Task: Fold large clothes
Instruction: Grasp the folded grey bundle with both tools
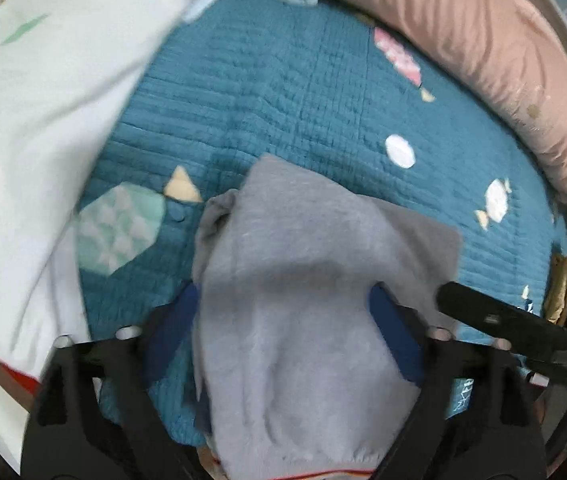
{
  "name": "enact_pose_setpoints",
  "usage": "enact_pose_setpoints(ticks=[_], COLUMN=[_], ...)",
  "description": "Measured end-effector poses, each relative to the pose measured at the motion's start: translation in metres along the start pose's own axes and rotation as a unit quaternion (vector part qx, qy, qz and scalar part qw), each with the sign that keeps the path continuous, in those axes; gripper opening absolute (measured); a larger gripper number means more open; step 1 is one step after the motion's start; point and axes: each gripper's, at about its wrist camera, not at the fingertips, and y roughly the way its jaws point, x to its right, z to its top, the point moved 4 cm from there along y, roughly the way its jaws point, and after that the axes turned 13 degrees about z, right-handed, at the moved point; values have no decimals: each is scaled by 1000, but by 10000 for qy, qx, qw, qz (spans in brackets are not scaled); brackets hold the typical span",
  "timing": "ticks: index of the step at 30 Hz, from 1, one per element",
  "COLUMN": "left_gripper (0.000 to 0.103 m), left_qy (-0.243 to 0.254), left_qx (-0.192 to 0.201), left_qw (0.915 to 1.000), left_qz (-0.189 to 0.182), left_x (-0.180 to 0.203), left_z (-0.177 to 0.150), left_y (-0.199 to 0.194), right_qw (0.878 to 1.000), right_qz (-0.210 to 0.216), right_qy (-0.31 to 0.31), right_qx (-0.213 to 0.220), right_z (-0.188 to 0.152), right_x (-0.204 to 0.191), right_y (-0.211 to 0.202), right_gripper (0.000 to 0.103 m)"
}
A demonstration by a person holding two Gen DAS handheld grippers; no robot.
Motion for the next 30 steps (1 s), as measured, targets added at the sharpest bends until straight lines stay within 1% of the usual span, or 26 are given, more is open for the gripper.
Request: enact_pose_setpoints(ticks=[1,2,3,4,6,9,10,11,13,15,17,18,19,21,24,26,28,29,30], left_gripper=[89,89,89,89,89,89,89,89,89,89,89,89,89,89,89,88,84,79,71], left_qy=[38,60,35,-28,-113,-159,-203,-265,-429,-457,-557,-683,-691,-593,-576,-565,-602,-613,-668], left_qx=[41,25,-59,-175,-420,-627,-701,-794,-1026,-1214,-1319,-1333,-1295,-1222,-1234,-1200,-1186,-1175,-1161], left_qw=[10000,10000,9999,9998,9987,9976,9967,9948,9888,9850,9809,9776,9781,9800,9802,9819,9835,9845,9847], left_qz=[-35,-47,-74,-128,-254,-241,-368,-575,-997,-1136,-1315,-1481,-1477,-1458,-1439,-1355,-1226,-1148,-1112], left_x=[-3,-4,-8,-11,-18,-25,-28,-31,-33,-33,-31,-29,-28,-23,-16,-10,-8,-5,-2], left_z=[-5,-9,-15,-20,-29,-43,-48,-54,-63,-70,-76,-78,-77,-76,-73,-72,-71,-70,-70], left_y=[-4,-6,-5,-1,8,25,31,35,47,59,69,72,73,73,75,78,78,77,74], right_qw=[9999,9989,9978,9977,9984,9976,9976,9974,9969,9964,9963,9962,9956,9964,9955,9947,9954,9963,9970], right_qz=[-70,-324,-500,-526,-516,-631,-603,-501,-315,-181,-30,120,356,243,448,524,504,421,325], right_qy=[2,-23,-78,-84,47,276,322,426,540,559,604,639,662,646,733,815,753,697,664], right_qx=[115,337,439,421,214,-16,-122,-279,-471,-615,-611,-584,-560,-492,-397,-349,-322,-284,-240], right_z=[-3,-7,-11,-10,-17,-30,-35,-43,-51,-55,-53,-52,-50,-49,-41,-40,-41,-42,-43], right_x=[0,3,6,6,19,41,48,55,61,64,63,62,59,59,64,67,66,64,61], right_y=[-9,-20,-28,-26,-23,-13,-8,2,14,28,40,43,48,55,72,78,78,78,78], right_gripper=[94,94,94,94,94,94,94,94,94,94,94,94,95,95,95,96,96,90,85])
